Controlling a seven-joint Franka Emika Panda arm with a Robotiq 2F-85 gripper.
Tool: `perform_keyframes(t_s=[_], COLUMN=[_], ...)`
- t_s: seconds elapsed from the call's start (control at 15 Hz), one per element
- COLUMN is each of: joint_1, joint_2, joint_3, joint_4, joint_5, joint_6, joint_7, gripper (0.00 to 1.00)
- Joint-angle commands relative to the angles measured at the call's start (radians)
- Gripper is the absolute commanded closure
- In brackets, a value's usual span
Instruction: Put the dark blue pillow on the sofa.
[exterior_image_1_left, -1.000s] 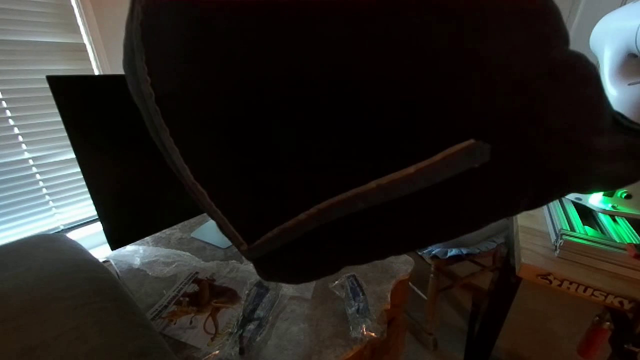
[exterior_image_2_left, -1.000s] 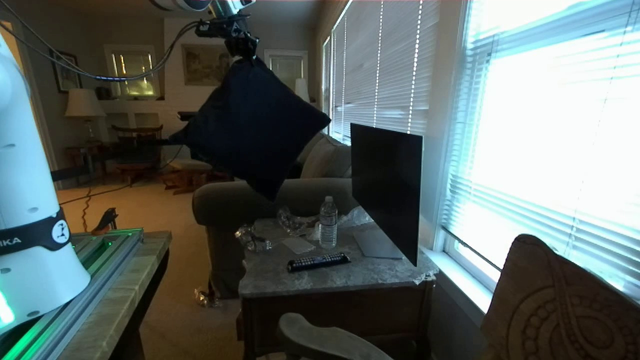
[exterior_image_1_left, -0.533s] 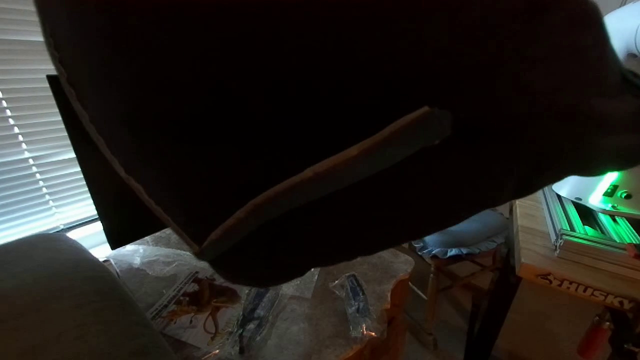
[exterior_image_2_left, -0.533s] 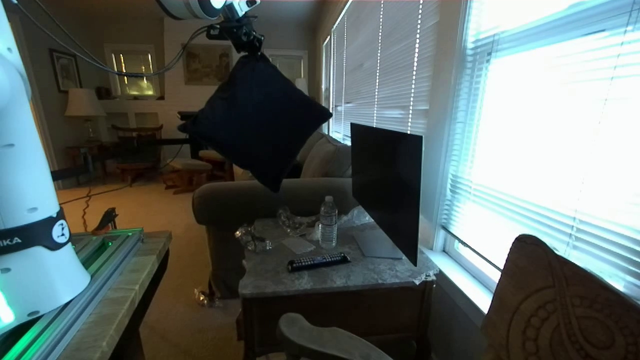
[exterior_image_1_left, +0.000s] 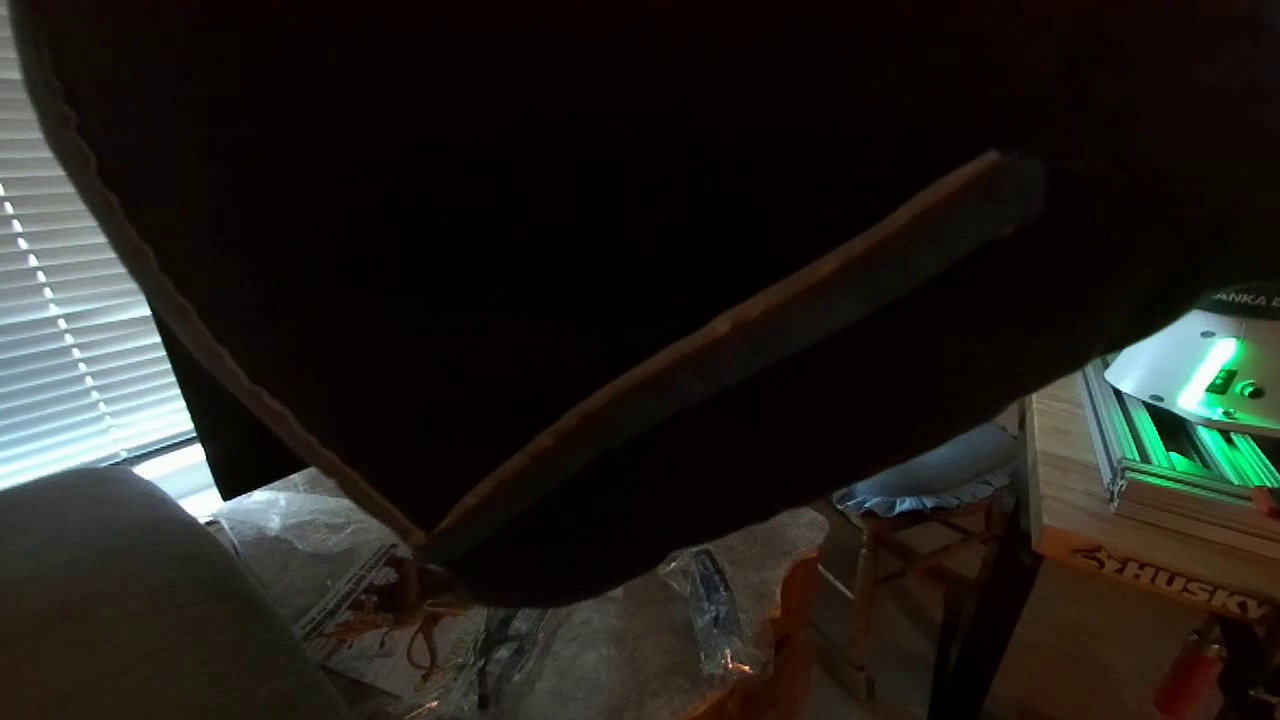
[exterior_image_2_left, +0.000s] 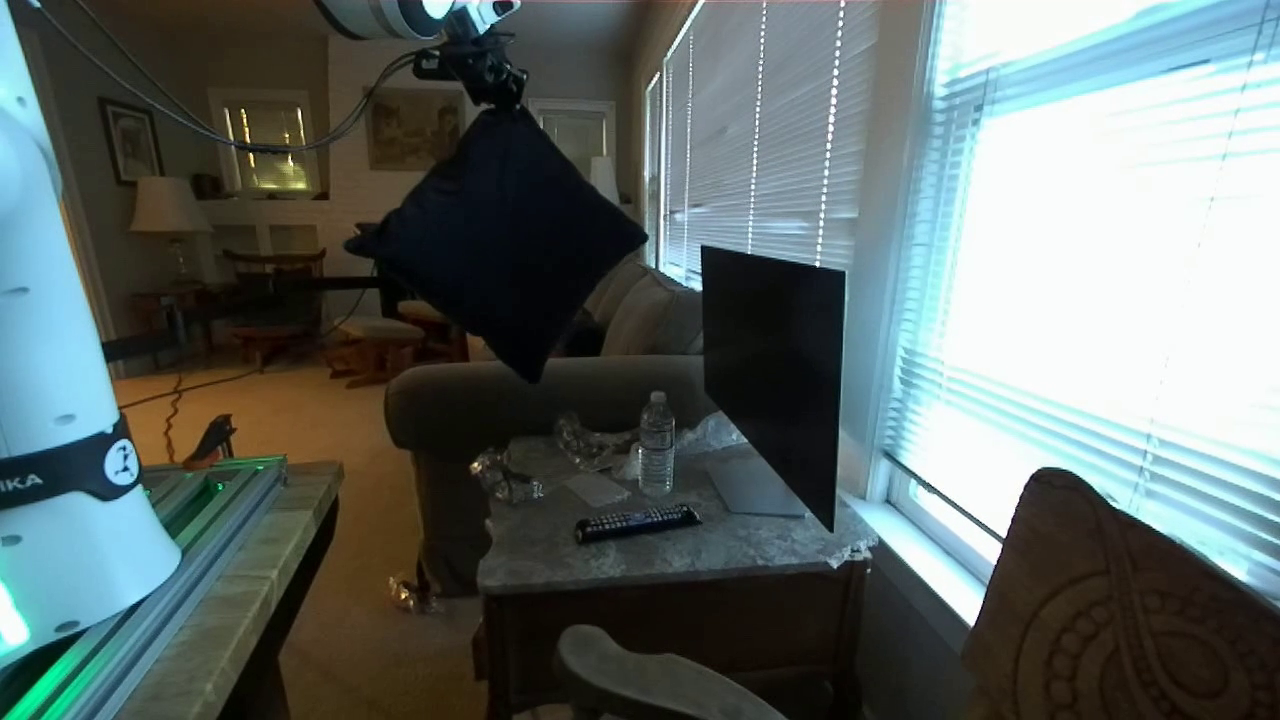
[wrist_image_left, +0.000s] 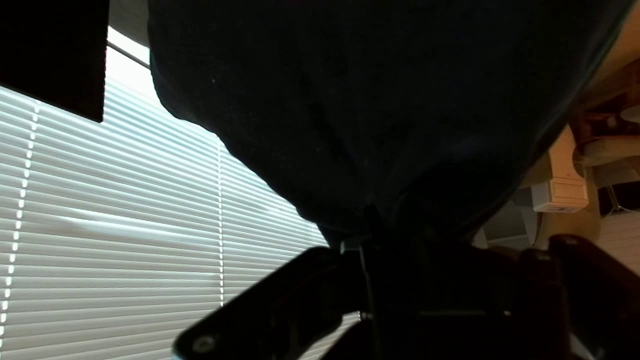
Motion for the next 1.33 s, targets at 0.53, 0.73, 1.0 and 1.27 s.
perform_keyframes(t_s=[0.53, 0.73, 1.0, 1.27], joint_1=[-0.007, 0.024, 0.091, 0.181], joint_2=[0.132, 0.195, 0.29, 0.404], joint_3=[-0.044, -0.049, -0.086, -0.143], joint_4=[0.095, 0.159, 0.282, 0.458], joint_5=[-0.25, -0.328, -0.468, -0.569], joint_6=[0.027, 0.02, 0.009, -0.016], joint_7=[0.101, 0.12, 0.19, 0.25], gripper=[0.98, 0.98, 0.98, 0.98])
